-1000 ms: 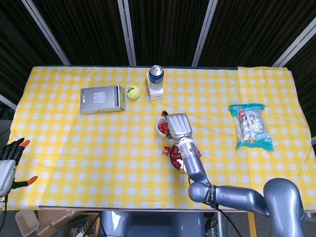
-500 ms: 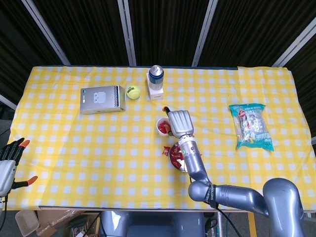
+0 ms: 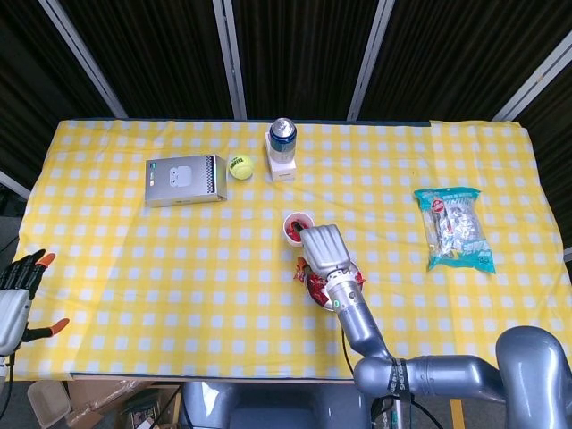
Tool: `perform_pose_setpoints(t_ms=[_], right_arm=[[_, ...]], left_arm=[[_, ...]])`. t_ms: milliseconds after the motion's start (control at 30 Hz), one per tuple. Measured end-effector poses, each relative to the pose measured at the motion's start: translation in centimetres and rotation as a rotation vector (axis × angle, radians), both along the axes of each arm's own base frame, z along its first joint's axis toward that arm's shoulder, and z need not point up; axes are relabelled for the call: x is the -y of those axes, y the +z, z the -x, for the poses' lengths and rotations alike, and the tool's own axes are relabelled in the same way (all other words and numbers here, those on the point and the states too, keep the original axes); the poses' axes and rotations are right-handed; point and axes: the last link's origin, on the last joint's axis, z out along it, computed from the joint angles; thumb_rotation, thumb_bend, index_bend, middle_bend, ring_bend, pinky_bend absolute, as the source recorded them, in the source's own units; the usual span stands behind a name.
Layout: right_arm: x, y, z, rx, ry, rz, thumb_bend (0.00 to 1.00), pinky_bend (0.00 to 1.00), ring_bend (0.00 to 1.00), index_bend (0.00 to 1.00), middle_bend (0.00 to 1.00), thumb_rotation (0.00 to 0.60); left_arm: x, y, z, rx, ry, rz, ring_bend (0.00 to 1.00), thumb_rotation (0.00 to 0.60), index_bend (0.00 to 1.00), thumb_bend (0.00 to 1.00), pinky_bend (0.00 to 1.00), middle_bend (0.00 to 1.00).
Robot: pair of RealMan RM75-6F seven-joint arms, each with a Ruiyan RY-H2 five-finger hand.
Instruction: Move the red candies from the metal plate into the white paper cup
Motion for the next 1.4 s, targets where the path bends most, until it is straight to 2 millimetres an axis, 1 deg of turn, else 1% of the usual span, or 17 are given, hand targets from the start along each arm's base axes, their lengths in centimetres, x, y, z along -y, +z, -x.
perform_pose_setpoints(t_ms=[67,200,333,533,667,900,1133,1400], right_arm=[[-1.1,0.1,0.7,-0.019,-0.006,-0.018,0.39,1.0,0.93,0.27,0.79,0.6],[-2.8,0.6,3.2,-0.081,-0.038,-0.036,0.39,1.0,0.93,0.27,0.79,0.6],[-3.5,1.1,5.4,-0.128,-0.075,-0.036,0.4,1.0,0.93,0.31,0.79,0.6],[-4.4,1.4,7.7,-0.157,-0.103,-0.043,0.39,1.0,0.93,0.32,0.79,0.6],[-4.4,1.5,8.9,-0.166,-0.116,-0.041,0.4,1.0,0.93,0.36,0.79,0.6],[-4.0,1.1,10.8,-0.154,-0.137,-0.03,0.39,1.0,0.93,0.37,0.79,0.6],[-3.5,0.4,11.7,-0.136,-0.15,-0.03,0.39,1.0,0.93,0.39,0.79,0.6],[-3.4,-0.4,12.6,-0.134,-0.17,-0.044,0.4,1.0,0.93,0.42,0.79,0.6]], left_arm=[[0.0,0.0,0.0,0.001,-0.002,-0.002,0.0,0.6,0.0,0.01,0.0,0.0],[0.1,0.0,0.0,-0.001,-0.008,-0.003,0.0,0.6,0.0,0.01,0.0,0.0],[0.3,0.1,-0.1,-0.004,-0.013,-0.006,0.0,0.6,0.0,0.01,0.0,0.0],[0.3,0.0,-0.1,-0.013,-0.017,-0.008,0.0,0.6,0.0,0.01,0.0,0.0],[0.4,0.0,-0.1,-0.019,-0.019,-0.012,0.0,0.6,0.0,0.01,0.0,0.0],[0.4,-0.1,-0.1,-0.027,-0.018,-0.016,0.0,0.6,0.0,0.01,0.0,0.0],[0.3,-0.1,0.0,-0.029,-0.011,-0.016,0.0,0.6,0.0,0.01,0.0,0.0],[0.3,-0.1,0.0,-0.028,-0.008,-0.016,0.0,0.6,0.0,0.01,0.0,0.0]])
